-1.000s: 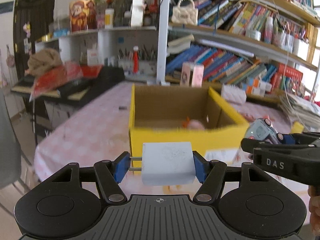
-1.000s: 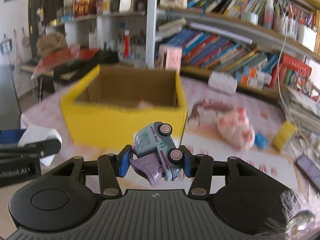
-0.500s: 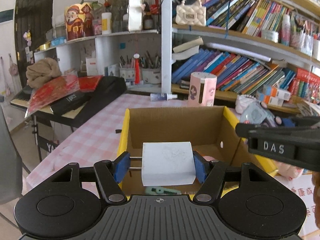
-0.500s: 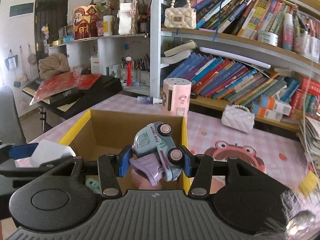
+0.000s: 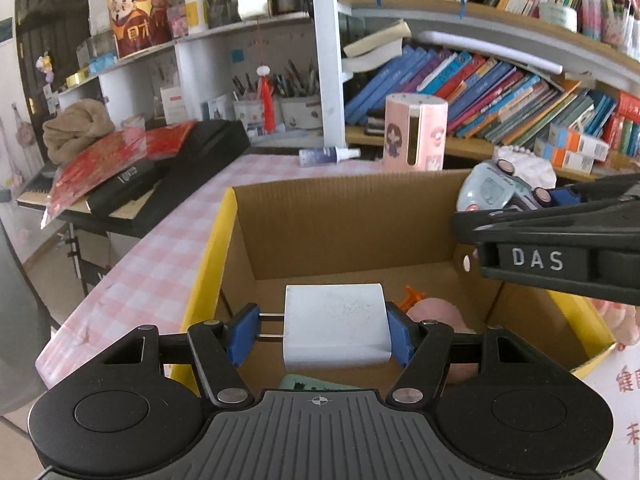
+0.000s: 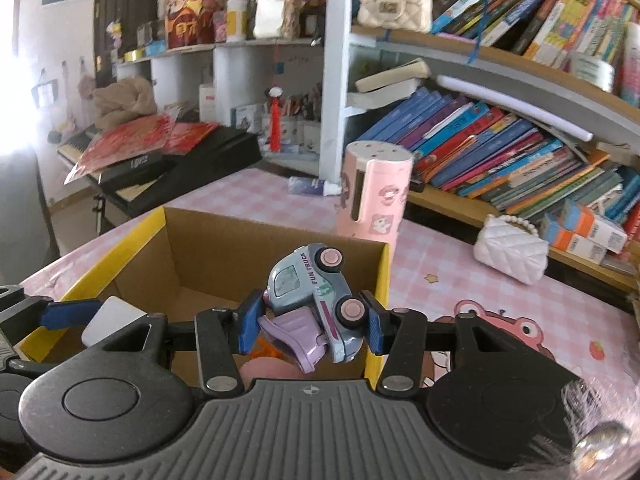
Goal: Organize objects
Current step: 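Carry the held charger and toy car over the open yellow box with both grippers, then open the left gripper to drop the charger while the right gripper releases the car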
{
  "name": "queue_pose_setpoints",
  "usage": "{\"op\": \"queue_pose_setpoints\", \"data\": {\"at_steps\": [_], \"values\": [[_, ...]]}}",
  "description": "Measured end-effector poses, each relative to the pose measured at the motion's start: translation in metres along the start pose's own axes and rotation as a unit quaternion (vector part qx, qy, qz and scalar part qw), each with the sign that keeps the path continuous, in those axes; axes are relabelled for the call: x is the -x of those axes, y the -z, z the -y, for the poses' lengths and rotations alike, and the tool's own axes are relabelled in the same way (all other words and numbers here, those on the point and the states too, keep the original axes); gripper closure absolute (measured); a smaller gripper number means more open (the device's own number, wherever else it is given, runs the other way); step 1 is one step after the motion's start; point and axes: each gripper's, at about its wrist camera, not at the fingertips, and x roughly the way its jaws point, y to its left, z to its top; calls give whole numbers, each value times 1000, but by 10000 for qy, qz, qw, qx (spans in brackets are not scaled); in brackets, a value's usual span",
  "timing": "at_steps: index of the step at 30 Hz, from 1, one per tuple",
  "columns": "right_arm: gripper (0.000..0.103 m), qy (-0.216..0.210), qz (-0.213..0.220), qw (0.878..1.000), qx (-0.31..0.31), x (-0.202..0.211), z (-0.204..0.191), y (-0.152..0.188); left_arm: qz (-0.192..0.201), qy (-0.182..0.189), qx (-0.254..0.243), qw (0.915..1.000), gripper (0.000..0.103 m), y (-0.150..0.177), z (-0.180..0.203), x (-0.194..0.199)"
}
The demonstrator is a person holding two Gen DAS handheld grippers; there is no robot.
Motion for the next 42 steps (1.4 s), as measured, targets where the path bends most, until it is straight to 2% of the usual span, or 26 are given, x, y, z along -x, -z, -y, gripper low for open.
{"op": "queue_pose_setpoints", "data": {"at_steps": [6, 16, 28, 33, 42], "values": [[56, -289, -260, 9988, 283, -22, -3, -3, -294, -71, -114, 9995, 37, 4, 6, -14], [55, -559, -532, 9947, 677, -44, -11, -3, -420, -144, -312, 9985, 37, 4, 13, -23], [55, -773, -943, 9889, 855, -59, -13, -1, -662, -84, -279, 9974, 37, 9, 15, -33], [55, -828, -1211, 9845, 963, -65, -16, -1, -707, -63, -256, 9972, 37, 8, 14, -34], [57, -737, -1321, 9812, 1196, -69, -22, 0, -671, -67, -312, 9972, 36, 8, 14, -33]]}}
